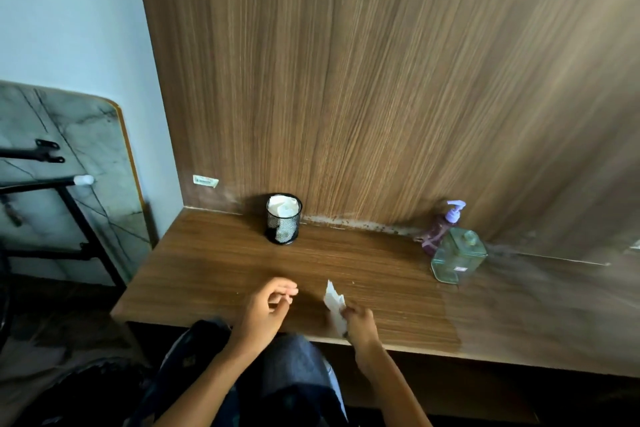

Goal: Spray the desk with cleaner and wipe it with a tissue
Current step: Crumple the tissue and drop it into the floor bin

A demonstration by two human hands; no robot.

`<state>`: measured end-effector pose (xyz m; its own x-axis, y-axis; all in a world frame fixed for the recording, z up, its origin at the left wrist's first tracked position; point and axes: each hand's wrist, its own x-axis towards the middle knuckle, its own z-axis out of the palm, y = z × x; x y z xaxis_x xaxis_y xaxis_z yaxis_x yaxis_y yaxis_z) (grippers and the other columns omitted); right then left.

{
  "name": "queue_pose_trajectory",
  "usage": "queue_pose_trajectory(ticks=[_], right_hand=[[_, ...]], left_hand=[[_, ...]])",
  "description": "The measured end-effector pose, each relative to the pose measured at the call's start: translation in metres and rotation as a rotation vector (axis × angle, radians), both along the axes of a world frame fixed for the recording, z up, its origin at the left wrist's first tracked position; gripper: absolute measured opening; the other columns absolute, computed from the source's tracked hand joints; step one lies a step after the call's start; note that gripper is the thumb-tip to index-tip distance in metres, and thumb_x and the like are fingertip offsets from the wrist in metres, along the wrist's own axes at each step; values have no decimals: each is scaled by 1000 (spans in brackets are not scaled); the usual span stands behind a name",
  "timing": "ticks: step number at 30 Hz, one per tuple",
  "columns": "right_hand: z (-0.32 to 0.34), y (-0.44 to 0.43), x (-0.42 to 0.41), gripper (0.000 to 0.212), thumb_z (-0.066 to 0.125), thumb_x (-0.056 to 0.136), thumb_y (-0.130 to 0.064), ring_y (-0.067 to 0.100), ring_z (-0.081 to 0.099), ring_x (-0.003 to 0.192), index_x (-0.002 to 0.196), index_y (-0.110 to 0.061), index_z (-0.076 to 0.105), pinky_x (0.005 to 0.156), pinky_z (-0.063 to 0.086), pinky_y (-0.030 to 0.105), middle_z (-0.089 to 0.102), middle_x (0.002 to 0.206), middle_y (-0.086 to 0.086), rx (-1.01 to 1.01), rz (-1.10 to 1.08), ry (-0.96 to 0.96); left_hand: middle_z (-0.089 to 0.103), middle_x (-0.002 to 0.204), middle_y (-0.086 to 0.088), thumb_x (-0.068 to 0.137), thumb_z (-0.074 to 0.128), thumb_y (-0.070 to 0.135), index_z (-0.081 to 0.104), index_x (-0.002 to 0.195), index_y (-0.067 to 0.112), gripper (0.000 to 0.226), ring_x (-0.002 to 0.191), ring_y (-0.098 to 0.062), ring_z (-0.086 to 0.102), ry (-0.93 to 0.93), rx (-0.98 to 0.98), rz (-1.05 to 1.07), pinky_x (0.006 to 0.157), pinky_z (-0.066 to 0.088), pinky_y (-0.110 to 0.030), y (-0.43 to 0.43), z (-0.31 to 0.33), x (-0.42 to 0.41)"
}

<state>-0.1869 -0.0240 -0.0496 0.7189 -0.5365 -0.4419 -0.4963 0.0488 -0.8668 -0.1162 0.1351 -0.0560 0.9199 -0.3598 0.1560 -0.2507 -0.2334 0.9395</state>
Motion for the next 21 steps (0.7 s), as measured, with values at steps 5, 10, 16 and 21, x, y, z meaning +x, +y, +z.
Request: queue_pose_trajectory(ticks=[5, 10, 16, 21], right_hand=[[36, 27, 8, 23, 41, 92, -3, 30, 63, 88, 106, 0, 59, 70, 52, 38, 65, 100, 21, 547, -152, -292], [55, 62, 8, 33, 38, 93, -15, 32, 64, 91, 114, 3, 56, 72, 51, 37, 65, 110, 24, 858, -188, -416], [43, 83, 5, 38, 43, 95, -28, 30, 69, 90, 117, 0, 56, 81, 53, 38, 69, 105, 24, 889, -122, -367], [47, 81, 11, 30, 44, 94, -22, 27, 64, 85, 104, -1, 63, 73, 48, 34, 70, 93, 19, 609, -43, -321]], left_hand=[[72, 97, 8, 85, 59, 3, 65, 87, 37, 35, 91, -11, 67, 234, -140, 56, 79, 50, -25, 16, 14, -10], [65, 108, 4, 86, 61, 29, 61, 103, 24, 17, 101, -19, 65, 604, -310, 0, 73, 57, -33, 35, 29, -21], [71, 102, -7, 80, 69, 14, 67, 93, 15, 13, 97, -19, 65, 593, -378, 113, 87, 52, -32, 44, 28, -26], [71, 91, -11, 81, 67, 11, 65, 94, 7, 13, 81, -20, 69, 708, -507, 169, 64, 57, -25, 41, 26, -20]])
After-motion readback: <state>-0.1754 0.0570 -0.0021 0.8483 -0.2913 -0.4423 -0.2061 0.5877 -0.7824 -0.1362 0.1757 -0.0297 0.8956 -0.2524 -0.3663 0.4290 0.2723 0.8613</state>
